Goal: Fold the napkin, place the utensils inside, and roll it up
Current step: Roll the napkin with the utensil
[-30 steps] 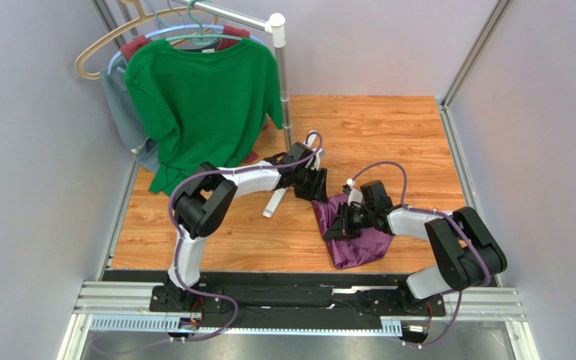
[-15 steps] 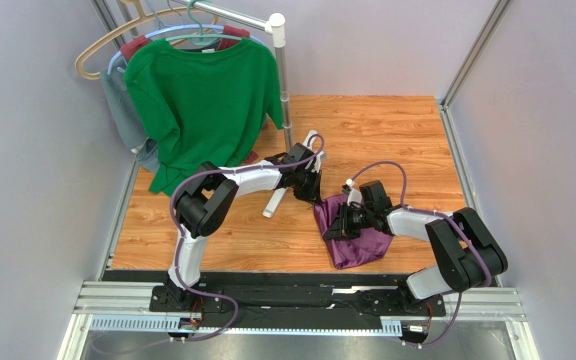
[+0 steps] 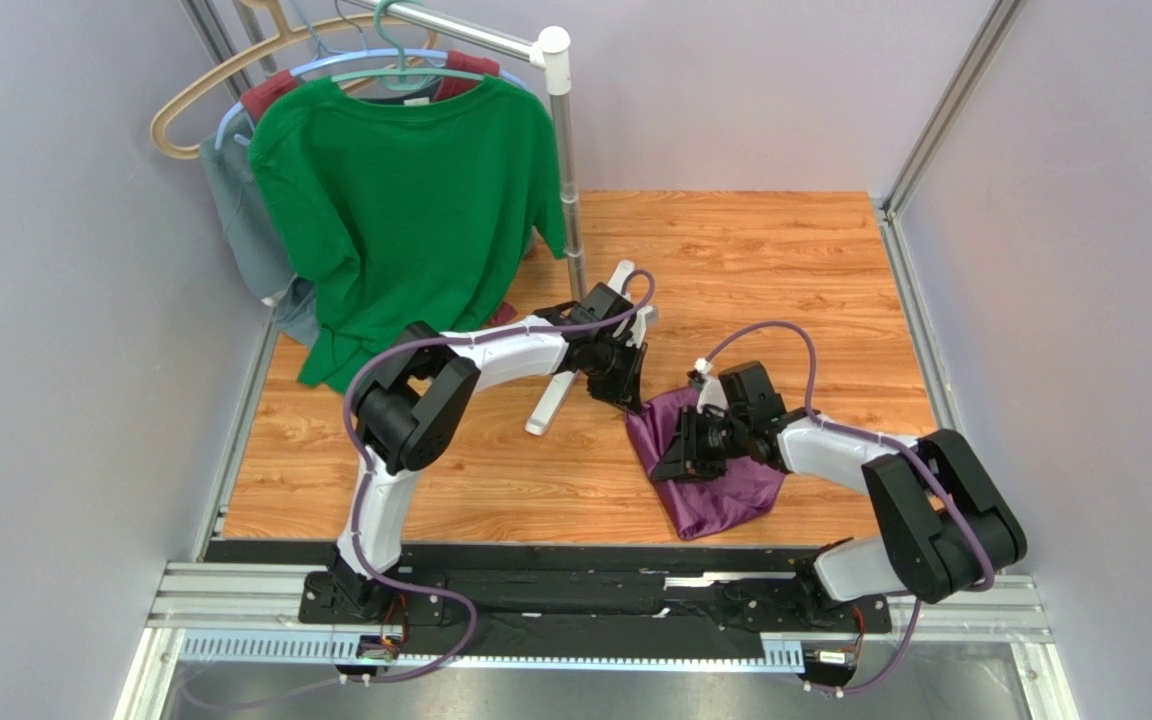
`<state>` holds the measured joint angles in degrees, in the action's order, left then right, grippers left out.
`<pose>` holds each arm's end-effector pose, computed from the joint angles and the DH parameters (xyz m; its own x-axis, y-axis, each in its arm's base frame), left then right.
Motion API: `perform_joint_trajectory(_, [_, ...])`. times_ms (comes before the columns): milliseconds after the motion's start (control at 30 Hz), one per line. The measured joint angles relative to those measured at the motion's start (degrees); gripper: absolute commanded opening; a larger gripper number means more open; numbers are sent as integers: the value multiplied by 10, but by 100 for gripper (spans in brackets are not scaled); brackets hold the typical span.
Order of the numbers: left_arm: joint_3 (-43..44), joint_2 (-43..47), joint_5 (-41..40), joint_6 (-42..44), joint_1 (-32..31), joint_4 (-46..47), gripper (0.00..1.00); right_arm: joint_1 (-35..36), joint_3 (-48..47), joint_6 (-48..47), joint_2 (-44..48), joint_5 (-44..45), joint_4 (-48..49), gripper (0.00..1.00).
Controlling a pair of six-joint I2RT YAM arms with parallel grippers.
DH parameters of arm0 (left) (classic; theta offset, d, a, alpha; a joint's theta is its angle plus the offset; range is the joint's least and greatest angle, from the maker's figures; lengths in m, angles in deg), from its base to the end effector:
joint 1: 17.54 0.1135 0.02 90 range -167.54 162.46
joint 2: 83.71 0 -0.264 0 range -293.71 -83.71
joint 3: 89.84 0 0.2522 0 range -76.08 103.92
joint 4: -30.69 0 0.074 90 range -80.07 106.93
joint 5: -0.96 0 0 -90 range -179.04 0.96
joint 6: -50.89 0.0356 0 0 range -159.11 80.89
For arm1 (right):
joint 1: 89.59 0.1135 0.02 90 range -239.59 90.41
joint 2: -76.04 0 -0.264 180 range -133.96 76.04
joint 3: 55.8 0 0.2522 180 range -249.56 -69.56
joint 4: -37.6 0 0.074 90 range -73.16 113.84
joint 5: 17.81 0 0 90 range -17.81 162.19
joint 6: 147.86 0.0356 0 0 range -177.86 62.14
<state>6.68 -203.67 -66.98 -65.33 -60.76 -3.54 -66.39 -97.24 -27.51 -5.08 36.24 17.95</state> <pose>0.3118 -0.3114 0.1515 -0.8975 0.2815 -0.3396 0.4286 0.7381 -0.5210 0.1993 0.1082 0.1249 -0.9824 0.0240 -0.1850 -0.1133 0.7115 0.6935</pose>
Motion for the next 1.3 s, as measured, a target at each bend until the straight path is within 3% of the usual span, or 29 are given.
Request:
perform_joint_trajectory(167, [16, -6, 2, 14, -2, -40, 0, 1, -13, -3, 20, 35, -56, 40])
perform_joint_trajectory(200, [20, -8, 2, 17, -2, -47, 0, 5, -16, -4, 28, 43, -70, 56])
perform_joint_trajectory(300, [27, -11, 3, 24, -3, -63, 0, 16, -23, -9, 65, 65, -106, 63])
perform_joint_trajectory(733, [32, -12, 5, 34, -3, -85, 0, 122, -55, -18, 184, 213, -254, 59])
perform_joint_trajectory(1100, [32, -12, 6, 35, -3, -87, 0, 259, -82, 31, 154, 317, -319, 50])
perform_joint_trajectory(1233, [32, -12, 6, 35, -3, -87, 0, 287, -87, 51, 117, 335, -319, 42])
perform_joint_trajectory(1300, [32, -12, 6, 35, -3, -87, 0, 293, -87, 59, 104, 340, -319, 31])
